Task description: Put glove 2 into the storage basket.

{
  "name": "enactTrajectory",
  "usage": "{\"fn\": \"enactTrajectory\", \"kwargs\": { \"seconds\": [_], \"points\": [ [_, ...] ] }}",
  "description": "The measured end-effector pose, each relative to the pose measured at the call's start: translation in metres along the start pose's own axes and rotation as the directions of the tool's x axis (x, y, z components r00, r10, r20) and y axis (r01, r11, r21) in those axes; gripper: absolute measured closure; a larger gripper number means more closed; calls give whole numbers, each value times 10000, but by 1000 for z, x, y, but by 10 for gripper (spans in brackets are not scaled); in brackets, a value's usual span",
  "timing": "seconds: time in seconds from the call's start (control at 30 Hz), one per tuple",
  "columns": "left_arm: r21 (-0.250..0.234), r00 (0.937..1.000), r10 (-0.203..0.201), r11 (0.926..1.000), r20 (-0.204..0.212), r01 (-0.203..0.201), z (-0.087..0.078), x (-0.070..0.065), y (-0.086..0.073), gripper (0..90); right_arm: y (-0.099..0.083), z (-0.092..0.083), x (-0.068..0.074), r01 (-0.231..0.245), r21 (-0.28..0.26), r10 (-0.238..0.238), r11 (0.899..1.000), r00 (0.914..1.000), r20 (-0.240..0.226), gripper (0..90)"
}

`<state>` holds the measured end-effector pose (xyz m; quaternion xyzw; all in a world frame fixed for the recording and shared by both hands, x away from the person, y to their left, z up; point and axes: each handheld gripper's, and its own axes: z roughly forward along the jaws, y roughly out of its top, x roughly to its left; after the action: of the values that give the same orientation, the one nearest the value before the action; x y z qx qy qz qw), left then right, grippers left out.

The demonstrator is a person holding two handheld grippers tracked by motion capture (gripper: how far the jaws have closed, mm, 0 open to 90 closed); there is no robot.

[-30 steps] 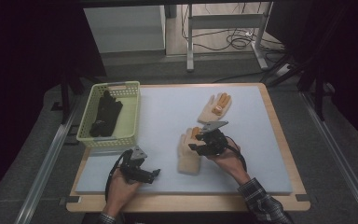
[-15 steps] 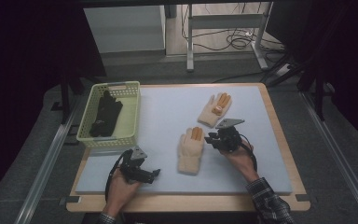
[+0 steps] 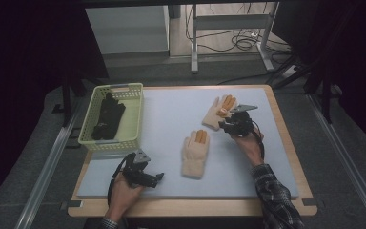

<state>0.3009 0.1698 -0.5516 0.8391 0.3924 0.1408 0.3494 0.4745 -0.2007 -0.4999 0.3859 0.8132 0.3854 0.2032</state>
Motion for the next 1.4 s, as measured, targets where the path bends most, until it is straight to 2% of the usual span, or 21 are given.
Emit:
{"fn": "enactTrajectory", "kwargs": {
  "seconds": [0.17, 0.27, 0.43, 0.57, 0.7, 0.77, 0.87, 0.97, 1.13, 1.4],
  "points": [
    [8, 10000, 2, 10000, 6, -2, 0, 0, 0, 23, 11, 16, -13, -27, 148, 19, 9999, 9984, 560, 506],
    [3, 10000, 2, 10000, -2, -2, 0, 0, 0, 23, 14, 26, -20, -220, 99, 213, 9997, 9978, 629, 466],
    [8, 10000, 3, 10000, 4, -3, 0, 0, 0, 22, 17, 44, -24, -282, 153, 269, 9995, 9965, 789, 409],
    [10, 10000, 1, 10000, 6, -1, 0, 0, 0, 23, 18, 56, -31, -366, 273, 333, 9990, 9929, 1141, 366],
    [8, 10000, 0, 10000, 9, 0, 0, 0, 0, 22, 16, 66, -39, -649, 335, 614, 9973, 9934, 966, 341],
    [2, 10000, -2, 10000, 10, 2, 0, 0, 0, 22, 16, 69, -38, -488, 438, 444, 9978, 9943, 969, 366],
    [8, 10000, 1, 10000, 9, -1, 0, 0, 0, 22, 17, 69, -36, -400, 447, 357, 9982, 9951, 924, 531],
    [9, 10000, 3, 10000, 10, -3, 0, 0, 0, 23, 19, 69, -30, -263, 590, 196, 9979, 9936, 1109, 593],
    [4, 10000, 3, 10000, 11, -3, 0, 0, 0, 23, 21, 63, -31, -311, 632, 239, 9975, 9934, 1121, 612],
    [5, 10000, 5, 10000, 9, -5, 0, 0, 0, 23, 30, 39, -30, -300, 71, 293, 9995, 9959, 859, 612]
  ]
}}
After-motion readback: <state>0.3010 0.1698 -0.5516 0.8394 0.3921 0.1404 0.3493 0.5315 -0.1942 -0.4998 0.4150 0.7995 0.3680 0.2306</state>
